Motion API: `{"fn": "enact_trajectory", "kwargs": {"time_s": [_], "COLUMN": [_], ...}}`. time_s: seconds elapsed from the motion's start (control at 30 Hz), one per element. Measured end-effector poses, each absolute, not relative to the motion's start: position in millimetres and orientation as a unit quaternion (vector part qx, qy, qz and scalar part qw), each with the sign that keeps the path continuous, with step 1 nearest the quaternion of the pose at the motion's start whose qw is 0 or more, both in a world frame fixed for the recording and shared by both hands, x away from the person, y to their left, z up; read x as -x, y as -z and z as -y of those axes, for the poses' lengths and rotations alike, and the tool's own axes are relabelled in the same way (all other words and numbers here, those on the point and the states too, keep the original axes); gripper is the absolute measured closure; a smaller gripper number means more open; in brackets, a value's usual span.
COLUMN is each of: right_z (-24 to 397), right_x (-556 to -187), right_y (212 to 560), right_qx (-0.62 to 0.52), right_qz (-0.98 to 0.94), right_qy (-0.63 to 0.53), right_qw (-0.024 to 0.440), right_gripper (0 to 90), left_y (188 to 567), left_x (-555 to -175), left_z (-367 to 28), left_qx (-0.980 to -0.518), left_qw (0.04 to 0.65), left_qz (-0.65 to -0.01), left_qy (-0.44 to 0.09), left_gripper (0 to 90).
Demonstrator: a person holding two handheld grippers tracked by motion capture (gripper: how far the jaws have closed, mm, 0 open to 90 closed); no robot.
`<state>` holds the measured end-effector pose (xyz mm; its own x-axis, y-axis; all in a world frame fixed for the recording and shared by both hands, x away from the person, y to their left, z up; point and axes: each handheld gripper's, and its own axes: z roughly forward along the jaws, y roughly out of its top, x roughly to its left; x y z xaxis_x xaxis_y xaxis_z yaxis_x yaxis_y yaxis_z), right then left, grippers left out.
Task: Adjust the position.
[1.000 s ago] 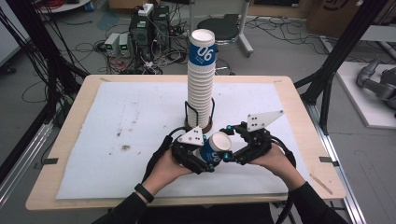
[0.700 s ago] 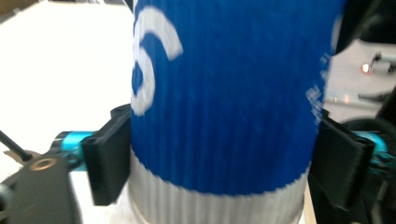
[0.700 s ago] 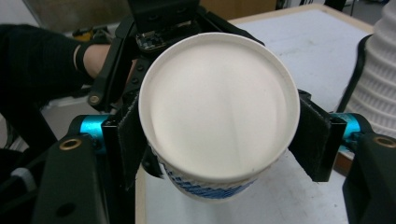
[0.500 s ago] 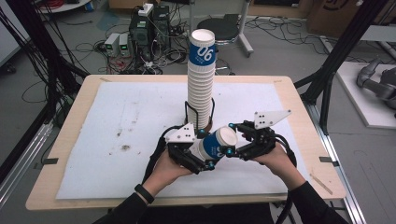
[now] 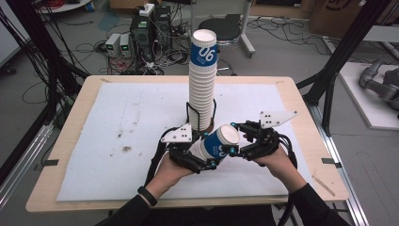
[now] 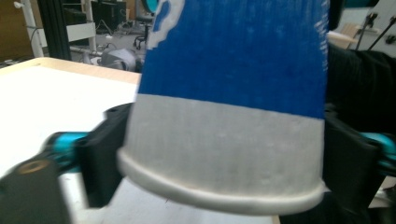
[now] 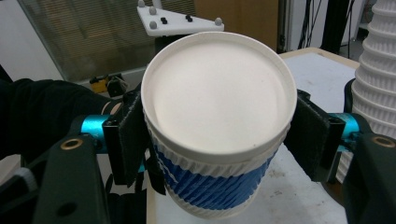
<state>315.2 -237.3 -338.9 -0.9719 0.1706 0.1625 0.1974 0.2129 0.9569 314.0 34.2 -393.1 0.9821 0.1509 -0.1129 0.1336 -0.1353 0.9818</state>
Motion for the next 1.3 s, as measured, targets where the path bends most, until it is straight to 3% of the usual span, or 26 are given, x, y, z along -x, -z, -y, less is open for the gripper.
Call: {"fn": "enact_trajectory", "kwargs": {"time_s": [0.3, 0.43, 0.77, 0.87, 0.93, 1.0, 1.13, 1.3], "right_z": [238.2, 239.4, 234.4, 228.7, 227.4, 228.4, 234.3, 242.2], "right_x": [-317.3, -318.6, -313.5, -313.9, -314.3, -314.5, -317.2, -317.9], "right_y": [340.2, 338.5, 332.4, 337.9, 340.9, 341.6, 341.2, 338.5], "right_qx": [0.119, 0.122, 0.106, 0.101, 0.093, 0.092, 0.098, 0.098], "right_qz": [0.787, 0.801, 0.852, 0.869, 0.872, 0.864, 0.844, 0.816], "right_qy": [0.605, 0.586, 0.512, 0.483, 0.481, 0.494, 0.527, 0.57], "right_qw": [0.019, 0.023, -0.026, -0.026, -0.021, -0.017, -0.008, 0.009], "right_gripper": [28.6, 21.1, 20.5, 20.6, 27.2, 28.0, 28.9, 29.1], "left_y": [384.1, 378.2, 372.1, 369.6, 368.7, 368.3, 367.9, 371.0], "left_x": [-314.6, -315.2, -314.5, -312.5, -311.9, -311.5, -310.2, -312.8], "left_z": [-35.9, -35.7, -31.1, -30.2, -30.8, -31.9, -36.5, -43.3], "left_qx": [-0.785, -0.811, -0.868, -0.868, -0.867, -0.859, -0.822, -0.777], "left_qw": [0.613, 0.579, 0.489, 0.49, 0.491, 0.504, 0.562, 0.623], "left_qz": [-0.089, -0.082, -0.075, -0.07, -0.068, -0.07, -0.072, -0.081], "left_qy": [-0.011, -0.018, -0.045, -0.046, -0.052, -0.053, -0.057, -0.027], "left_gripper": [19.6, 19.9, 20.9, 20.9, 20.7, 18.1, 7.8, 7.0]}}
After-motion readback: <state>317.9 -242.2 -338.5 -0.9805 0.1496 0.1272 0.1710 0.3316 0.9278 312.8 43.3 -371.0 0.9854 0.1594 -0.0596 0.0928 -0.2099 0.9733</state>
